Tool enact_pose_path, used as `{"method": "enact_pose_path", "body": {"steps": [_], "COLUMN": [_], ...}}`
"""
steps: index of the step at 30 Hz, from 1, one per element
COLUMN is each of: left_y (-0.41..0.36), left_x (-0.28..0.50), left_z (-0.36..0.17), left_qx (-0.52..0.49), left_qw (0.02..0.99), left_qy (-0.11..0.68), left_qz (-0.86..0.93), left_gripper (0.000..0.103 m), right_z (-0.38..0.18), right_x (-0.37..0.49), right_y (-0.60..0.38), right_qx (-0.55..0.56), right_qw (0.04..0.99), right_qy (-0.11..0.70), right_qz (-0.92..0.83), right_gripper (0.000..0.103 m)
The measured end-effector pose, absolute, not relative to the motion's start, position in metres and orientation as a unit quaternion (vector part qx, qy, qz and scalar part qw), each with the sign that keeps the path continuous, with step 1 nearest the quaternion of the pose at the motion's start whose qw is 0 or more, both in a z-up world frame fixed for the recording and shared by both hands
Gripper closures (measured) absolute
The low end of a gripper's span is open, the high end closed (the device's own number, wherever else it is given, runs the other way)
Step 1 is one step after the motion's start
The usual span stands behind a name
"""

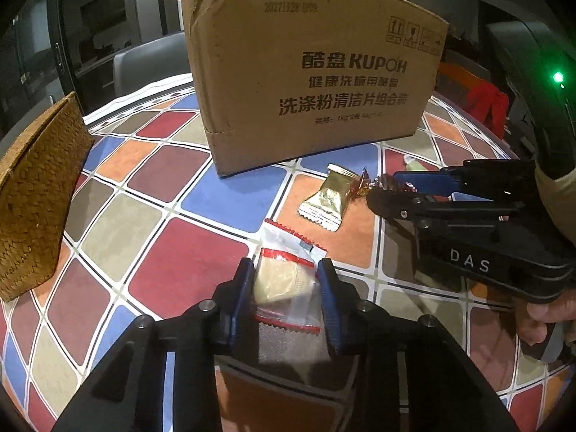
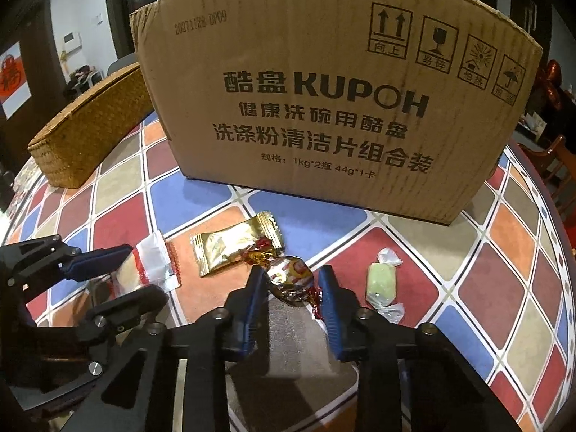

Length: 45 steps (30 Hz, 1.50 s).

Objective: Organize snacks
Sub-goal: 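Grasp the clear wrapped pastry with the left gripper while the right grasps the brown candy, then lift both held snacks and carry them over the cardboard box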

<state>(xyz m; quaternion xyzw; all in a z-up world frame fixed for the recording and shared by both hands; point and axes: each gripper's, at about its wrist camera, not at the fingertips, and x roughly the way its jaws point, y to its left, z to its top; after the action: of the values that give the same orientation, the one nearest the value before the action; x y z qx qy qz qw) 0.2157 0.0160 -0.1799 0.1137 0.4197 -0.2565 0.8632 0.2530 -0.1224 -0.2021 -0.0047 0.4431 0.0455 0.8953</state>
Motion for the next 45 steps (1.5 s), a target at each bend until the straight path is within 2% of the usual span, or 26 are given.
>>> {"method": "enact_pose_path", "body": {"steps": [17, 45], "left_y": [0.019, 0.005], "left_x": [0.207, 0.190], "left_z": [-0.166, -0.091], "left_qx": [0.105, 0.084], "left_qw": [0.872, 0.906], "left_qy": [0.415, 0.369], "left_qz": [-0.237, -0.189], "left_gripper": [0.068, 0.068], "right_z": [-0.176, -0.097], "right_x": [0.233, 0.199], "right_y": [-0.131, -0.153], "right_qx": [-0.002, 0.004], "right_qw": [0.905, 0.933], "right_qy": [0.422, 0.357], "right_qz": [0.048, 0.048], "right_gripper": [0.073, 0.073]}}
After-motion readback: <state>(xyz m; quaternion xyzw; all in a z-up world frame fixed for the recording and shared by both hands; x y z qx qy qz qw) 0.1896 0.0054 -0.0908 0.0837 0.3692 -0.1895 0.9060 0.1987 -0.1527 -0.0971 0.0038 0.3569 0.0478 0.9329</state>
